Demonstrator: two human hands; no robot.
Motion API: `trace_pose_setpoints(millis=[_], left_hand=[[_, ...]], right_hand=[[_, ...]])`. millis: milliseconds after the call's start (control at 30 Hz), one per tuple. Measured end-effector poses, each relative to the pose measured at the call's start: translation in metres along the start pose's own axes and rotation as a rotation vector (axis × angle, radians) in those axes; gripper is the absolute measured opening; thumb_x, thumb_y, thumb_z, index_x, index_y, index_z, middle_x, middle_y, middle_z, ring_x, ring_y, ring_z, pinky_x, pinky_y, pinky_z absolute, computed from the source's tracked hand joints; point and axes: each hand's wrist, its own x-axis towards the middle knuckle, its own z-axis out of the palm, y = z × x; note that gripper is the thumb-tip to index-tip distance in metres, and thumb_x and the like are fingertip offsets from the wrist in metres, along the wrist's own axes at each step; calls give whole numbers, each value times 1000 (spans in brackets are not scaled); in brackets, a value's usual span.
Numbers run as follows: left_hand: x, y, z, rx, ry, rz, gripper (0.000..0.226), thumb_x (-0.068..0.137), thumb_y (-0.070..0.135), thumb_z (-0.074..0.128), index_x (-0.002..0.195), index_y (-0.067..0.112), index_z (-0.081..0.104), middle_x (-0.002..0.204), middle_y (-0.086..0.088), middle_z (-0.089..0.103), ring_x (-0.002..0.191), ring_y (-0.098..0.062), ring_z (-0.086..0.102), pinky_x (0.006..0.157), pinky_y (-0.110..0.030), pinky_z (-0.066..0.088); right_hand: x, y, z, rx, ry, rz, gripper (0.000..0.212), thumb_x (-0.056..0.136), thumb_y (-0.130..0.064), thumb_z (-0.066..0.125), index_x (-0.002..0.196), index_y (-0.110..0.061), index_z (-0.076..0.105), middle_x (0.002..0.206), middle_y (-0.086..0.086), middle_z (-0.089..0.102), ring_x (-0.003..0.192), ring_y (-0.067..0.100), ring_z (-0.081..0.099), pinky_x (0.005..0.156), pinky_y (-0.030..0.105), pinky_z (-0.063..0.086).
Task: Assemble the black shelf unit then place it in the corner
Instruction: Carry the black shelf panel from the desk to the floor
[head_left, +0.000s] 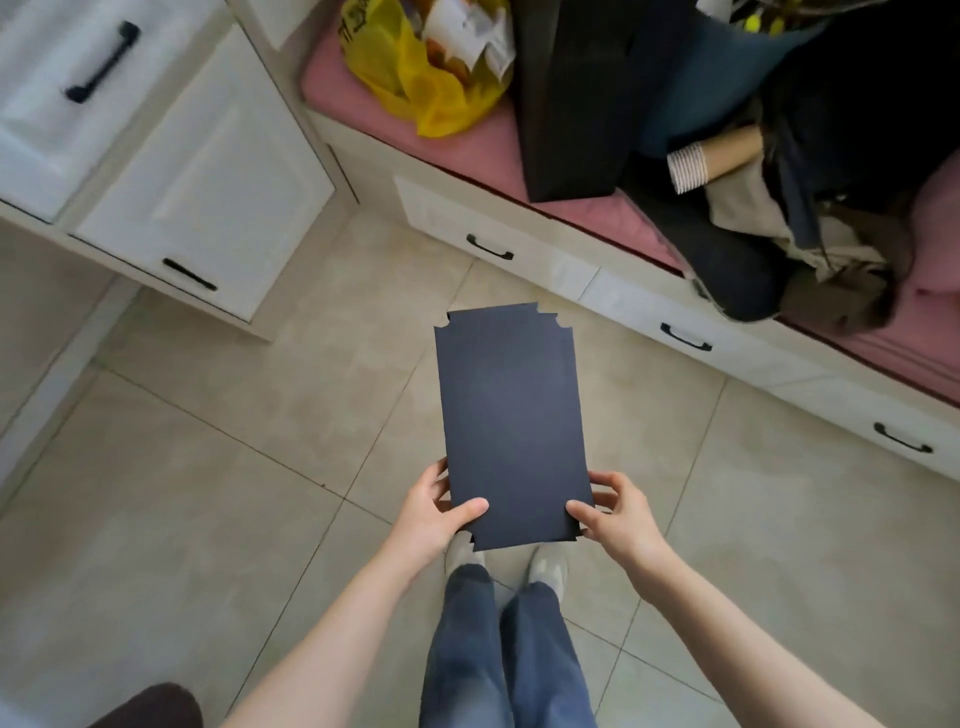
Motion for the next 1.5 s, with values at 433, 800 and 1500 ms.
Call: trace_pose_setpoints(millis=[433,800,1500], left_hand=[[255,-177,49,39,-52,-109,61,94,9,70,146,25,44,129,9,64,110,-3,65,91,-24,56],[378,-279,42,100,-21,-119,60,97,19,67,151,25,40,143,6,57,128,-19,58,107,-40,51],[458,-315,48,276,150,-160,65,88,16,78,145,15,48,143,-6,56,129,-27,56,105,-39,48]], right_hand=[[255,164,23,-65,-50,120,41,88,-8,72,122,-16,50,112,4,65,96,17,67,73,26,54],[398,242,78,-144,-75,123,43,90,-6,70,126,-16,49,118,6,62,100,21,65,74,27,53],[464,276,108,-255,-35,161,41,96,-2,59,134,-13,46,139,7,52,113,29,61,96,43,54]])
